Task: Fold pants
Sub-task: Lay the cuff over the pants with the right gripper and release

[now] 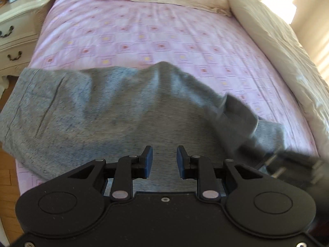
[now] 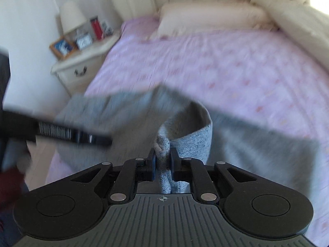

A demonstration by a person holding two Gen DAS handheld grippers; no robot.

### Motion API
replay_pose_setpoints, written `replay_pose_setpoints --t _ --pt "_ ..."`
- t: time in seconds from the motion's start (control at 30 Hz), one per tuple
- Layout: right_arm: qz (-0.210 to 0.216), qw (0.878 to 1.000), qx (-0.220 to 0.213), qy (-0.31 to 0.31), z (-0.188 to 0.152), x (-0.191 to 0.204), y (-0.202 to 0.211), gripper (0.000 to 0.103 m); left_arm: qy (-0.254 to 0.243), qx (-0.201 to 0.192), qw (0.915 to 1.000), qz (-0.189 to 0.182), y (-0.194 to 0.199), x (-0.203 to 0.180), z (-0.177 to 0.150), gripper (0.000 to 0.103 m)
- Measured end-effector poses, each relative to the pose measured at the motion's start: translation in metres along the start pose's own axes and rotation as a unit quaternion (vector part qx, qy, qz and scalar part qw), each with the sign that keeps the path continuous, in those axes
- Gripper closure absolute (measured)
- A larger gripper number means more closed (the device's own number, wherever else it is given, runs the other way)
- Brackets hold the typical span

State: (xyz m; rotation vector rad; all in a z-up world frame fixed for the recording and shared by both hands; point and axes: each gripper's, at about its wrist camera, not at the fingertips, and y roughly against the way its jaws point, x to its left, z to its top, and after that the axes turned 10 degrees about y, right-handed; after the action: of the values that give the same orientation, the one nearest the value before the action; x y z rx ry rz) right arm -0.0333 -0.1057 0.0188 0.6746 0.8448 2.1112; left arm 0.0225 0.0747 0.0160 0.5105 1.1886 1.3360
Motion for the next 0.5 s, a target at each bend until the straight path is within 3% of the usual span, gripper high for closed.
replay_pose_setpoints --t 0.07,0.23,0.37,0.5 --pt "0.02 1.0 0.007 -0.014 -0.009 0.004 0.005 0.073 0.0 0.003 1.0 -0.002 -0.004 -0.001 0.001 0.07" --pt "0.035 0.998 -0.031 -0.032 -0.017 0.0 0.045 0.065 -0.019 0.005 0.9998 -0.009 -0.003 -0.007 0.001 0.07" --pt "-0.016 0.995 -0.075 -0.07 -0.018 -0.02 0.062 0.065 -0.042 0.001 0.9989 -0.022 -0.003 -0.025 0.003 0.07" --pt "-0.049 0.992 -0.041 -0.106 -0.023 -0.034 0.041 0.065 -0.064 0.001 0.9975 -0.028 -0.01 -0.049 0.005 0.069"
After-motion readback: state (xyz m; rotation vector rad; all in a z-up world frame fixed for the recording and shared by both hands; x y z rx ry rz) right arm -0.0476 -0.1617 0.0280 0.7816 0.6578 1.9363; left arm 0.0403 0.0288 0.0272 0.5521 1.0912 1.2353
